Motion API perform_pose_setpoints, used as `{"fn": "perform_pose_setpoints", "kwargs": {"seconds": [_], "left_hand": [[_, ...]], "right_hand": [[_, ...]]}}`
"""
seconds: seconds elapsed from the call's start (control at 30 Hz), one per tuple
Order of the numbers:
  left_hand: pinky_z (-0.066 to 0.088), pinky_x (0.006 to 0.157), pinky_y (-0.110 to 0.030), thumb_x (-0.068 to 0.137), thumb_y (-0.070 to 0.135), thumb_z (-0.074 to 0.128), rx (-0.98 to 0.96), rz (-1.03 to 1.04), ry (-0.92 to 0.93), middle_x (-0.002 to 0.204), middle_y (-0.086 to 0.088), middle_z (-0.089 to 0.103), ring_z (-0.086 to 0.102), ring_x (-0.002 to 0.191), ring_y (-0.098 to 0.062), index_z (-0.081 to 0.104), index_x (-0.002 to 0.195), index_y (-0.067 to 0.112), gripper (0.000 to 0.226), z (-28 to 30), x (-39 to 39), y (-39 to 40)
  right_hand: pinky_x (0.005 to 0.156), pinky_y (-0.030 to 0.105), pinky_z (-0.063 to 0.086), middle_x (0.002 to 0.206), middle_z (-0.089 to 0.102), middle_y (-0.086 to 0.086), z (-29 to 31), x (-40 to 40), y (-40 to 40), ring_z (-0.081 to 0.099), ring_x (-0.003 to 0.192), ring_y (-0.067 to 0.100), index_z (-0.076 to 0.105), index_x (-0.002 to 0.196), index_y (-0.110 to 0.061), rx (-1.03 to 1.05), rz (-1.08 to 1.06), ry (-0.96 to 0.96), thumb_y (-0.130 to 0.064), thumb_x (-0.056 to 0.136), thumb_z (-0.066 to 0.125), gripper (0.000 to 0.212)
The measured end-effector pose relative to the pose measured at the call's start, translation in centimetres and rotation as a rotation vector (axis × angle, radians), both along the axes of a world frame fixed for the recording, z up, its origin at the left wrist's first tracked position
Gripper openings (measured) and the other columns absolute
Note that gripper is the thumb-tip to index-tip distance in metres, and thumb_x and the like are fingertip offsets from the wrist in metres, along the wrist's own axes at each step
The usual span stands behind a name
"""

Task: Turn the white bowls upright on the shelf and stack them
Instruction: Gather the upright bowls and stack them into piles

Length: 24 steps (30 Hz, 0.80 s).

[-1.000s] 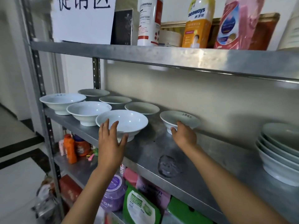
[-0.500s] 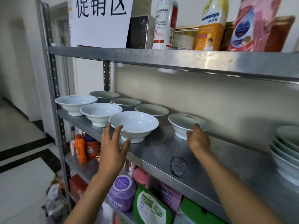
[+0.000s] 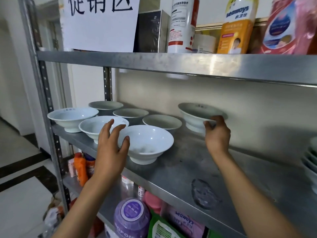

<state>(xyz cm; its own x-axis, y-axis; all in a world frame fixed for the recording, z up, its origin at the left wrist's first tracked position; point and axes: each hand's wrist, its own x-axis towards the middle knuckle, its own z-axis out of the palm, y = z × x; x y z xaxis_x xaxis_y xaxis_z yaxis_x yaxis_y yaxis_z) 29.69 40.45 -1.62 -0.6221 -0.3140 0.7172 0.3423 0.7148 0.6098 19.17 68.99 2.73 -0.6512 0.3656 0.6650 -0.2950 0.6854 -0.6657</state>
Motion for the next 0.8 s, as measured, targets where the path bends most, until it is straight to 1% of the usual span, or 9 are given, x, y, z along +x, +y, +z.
{"fn": "perform_pose_setpoints", "kwargs": {"seconds": [0.1,0.2,0.33,0.4,0.47,0.57,0.67,0.73,0.8], "left_hand": [[0.034,0.109,-0.049,0.091,0.018,0.056,-0.017,-0.015,-0.014,0.149,0.0,0.033,0.03,0.138,-0.02,0.051,0.128,0.023,0.037,0.5,-1.4,-1.2],[0.035,0.108,-0.045,0.091,0.017,0.056,-0.004,-0.021,-0.023,0.147,0.002,0.035,0.034,0.136,-0.019,0.054,0.124,0.023,0.034,0.7,-3.1,-2.4],[0.026,0.108,-0.028,0.093,0.017,0.055,0.006,-0.039,-0.054,0.146,0.002,0.038,0.031,0.136,-0.011,0.058,0.12,0.021,0.028,1.0,-4.6,-3.9],[0.027,0.108,-0.029,0.093,0.017,0.055,0.0,-0.052,-0.064,0.145,0.004,0.039,0.031,0.135,-0.01,0.059,0.119,0.02,0.027,0.9,-5.0,-4.8],[0.03,0.109,-0.034,0.093,0.018,0.055,0.002,-0.066,-0.074,0.144,0.003,0.041,0.033,0.135,-0.011,0.059,0.118,0.02,0.026,0.9,-5.3,-6.0],[0.034,0.109,-0.04,0.093,0.019,0.055,0.022,-0.089,-0.084,0.142,0.003,0.043,0.034,0.134,-0.012,0.06,0.117,0.021,0.025,0.6,-6.0,-7.4],[0.038,0.104,-0.035,0.092,0.019,0.055,0.033,-0.121,-0.085,0.14,0.002,0.045,0.036,0.132,-0.012,0.06,0.117,0.021,0.026,0.2,-6.9,-8.6],[0.04,0.094,-0.027,0.092,0.018,0.055,0.039,-0.15,-0.091,0.139,0.003,0.045,0.038,0.131,-0.013,0.06,0.116,0.021,0.026,0.0,-7.6,-9.3],[0.043,0.09,-0.027,0.092,0.018,0.054,0.039,-0.18,-0.098,0.139,0.003,0.045,0.038,0.131,-0.013,0.059,0.117,0.023,0.026,-0.2,-8.1,-10.2]], "right_hand": [[0.071,0.035,0.046,0.095,0.069,0.017,0.6,-1.4,-2.1,0.063,0.088,0.036,0.057,0.107,-0.007,0.01,0.079,0.082,-0.019,0.092,0.06,0.02],[0.074,0.035,0.049,0.097,0.07,0.012,0.7,-3.4,-4.5,0.063,0.089,0.032,0.057,0.11,-0.009,0.008,0.164,0.088,-0.021,0.092,0.06,0.022],[0.072,0.029,0.045,0.095,0.068,0.01,0.2,-5.6,-7.1,0.061,0.086,0.028,0.058,0.107,-0.012,-0.016,0.238,-0.013,-0.023,0.092,0.059,0.018],[0.07,0.025,0.04,0.094,0.068,0.008,-0.2,-6.3,-7.7,0.059,0.083,0.024,0.059,0.107,-0.013,-0.025,0.234,-0.044,-0.022,0.092,0.06,0.017],[0.069,0.023,0.037,0.095,0.067,0.005,-0.4,-6.8,-8.0,0.055,0.081,0.018,0.06,0.106,-0.013,-0.026,0.222,-0.066,-0.021,0.091,0.06,0.017],[0.069,0.02,0.035,0.095,0.064,0.002,-0.1,-7.3,-8.5,0.054,0.083,0.015,0.06,0.106,-0.013,-0.02,0.209,-0.113,-0.02,0.09,0.062,0.017],[0.066,0.019,0.033,0.094,0.062,-0.001,0.1,-7.9,-9.2,0.055,0.085,0.016,0.062,0.1,-0.012,0.006,0.195,-0.204,-0.021,0.088,0.065,0.016],[0.07,0.023,0.037,0.096,0.065,0.0,-0.3,-8.4,-9.6,0.058,0.089,0.017,0.064,0.097,-0.012,0.015,0.19,-0.264,-0.024,0.085,0.068,0.018],[0.074,0.025,0.038,0.098,0.067,0.0,-0.5,-8.8,-10.1,0.059,0.092,0.018,0.066,0.096,-0.013,0.06,0.174,-0.316,-0.027,0.083,0.07,0.019]]}}
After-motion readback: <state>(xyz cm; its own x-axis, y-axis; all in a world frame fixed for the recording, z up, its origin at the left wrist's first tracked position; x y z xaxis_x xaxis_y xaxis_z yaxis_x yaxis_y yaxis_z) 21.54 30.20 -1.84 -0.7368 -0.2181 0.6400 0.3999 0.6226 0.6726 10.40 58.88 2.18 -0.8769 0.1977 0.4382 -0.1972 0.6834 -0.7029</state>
